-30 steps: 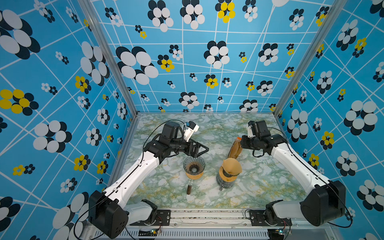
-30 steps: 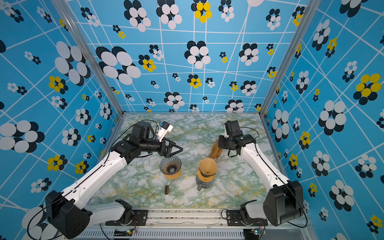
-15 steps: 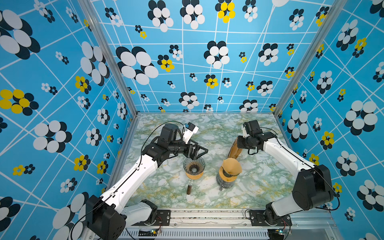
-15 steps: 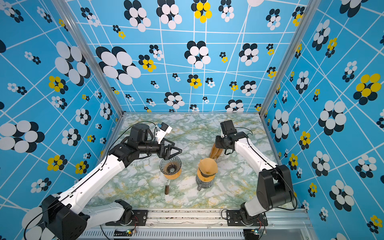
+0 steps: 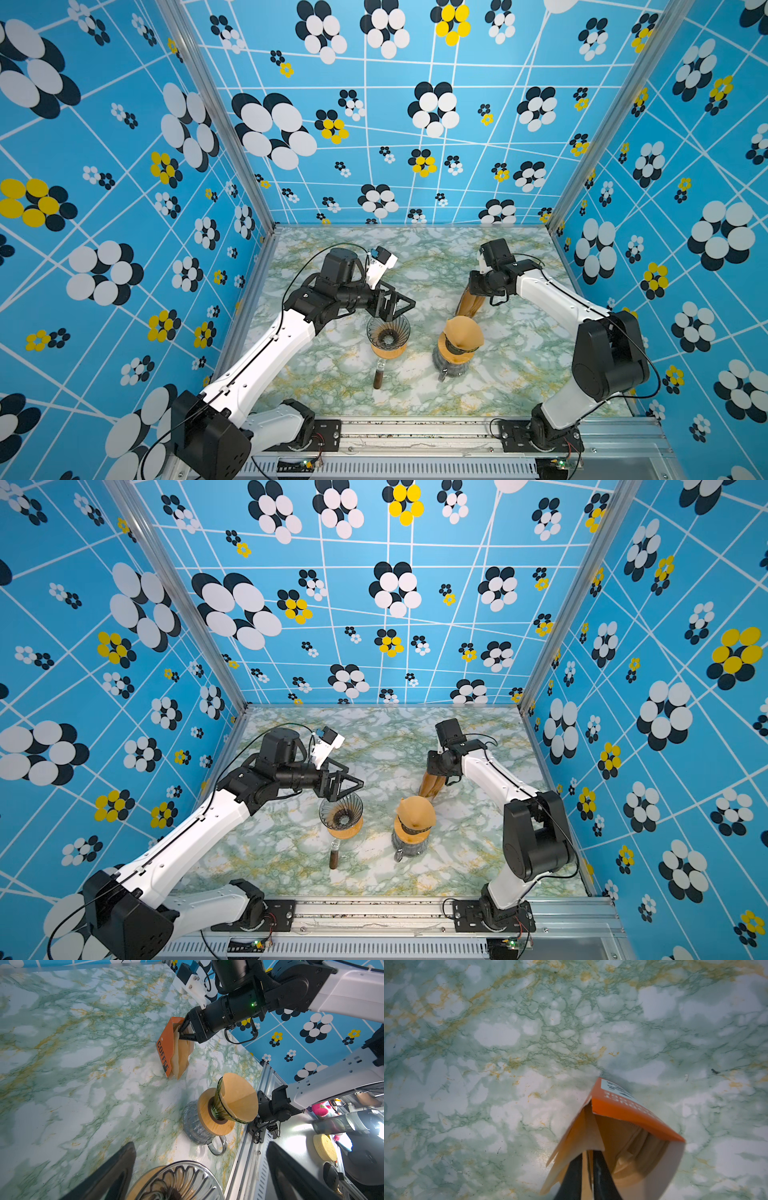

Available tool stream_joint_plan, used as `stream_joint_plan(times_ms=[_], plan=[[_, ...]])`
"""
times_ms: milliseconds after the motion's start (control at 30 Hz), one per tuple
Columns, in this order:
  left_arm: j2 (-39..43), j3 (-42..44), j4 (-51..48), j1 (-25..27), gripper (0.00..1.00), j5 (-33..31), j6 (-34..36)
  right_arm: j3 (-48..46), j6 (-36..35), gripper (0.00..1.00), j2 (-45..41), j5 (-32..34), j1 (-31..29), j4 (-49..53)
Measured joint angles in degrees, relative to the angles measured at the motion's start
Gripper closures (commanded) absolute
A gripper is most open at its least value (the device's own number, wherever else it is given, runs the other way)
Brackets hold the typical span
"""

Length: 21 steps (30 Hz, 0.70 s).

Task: Place the coffee filter in the dripper

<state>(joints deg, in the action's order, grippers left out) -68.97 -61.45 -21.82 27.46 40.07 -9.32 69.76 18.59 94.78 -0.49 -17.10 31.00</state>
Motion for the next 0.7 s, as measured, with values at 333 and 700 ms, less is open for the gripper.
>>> stream_joint_plan(times_ms=[333,700], plan=[[0.0,0.0,-0.48,0.0,0.01,-0.07,0.42,2.45,-1.46,0.99,0.66,0.22,0.0,0.31],[0.46,0.0,-0.48,0.0,0.01,-0.79,0.44,6.08,-1.9,1.0,-10.64,-0.57,0.0,4.79]])
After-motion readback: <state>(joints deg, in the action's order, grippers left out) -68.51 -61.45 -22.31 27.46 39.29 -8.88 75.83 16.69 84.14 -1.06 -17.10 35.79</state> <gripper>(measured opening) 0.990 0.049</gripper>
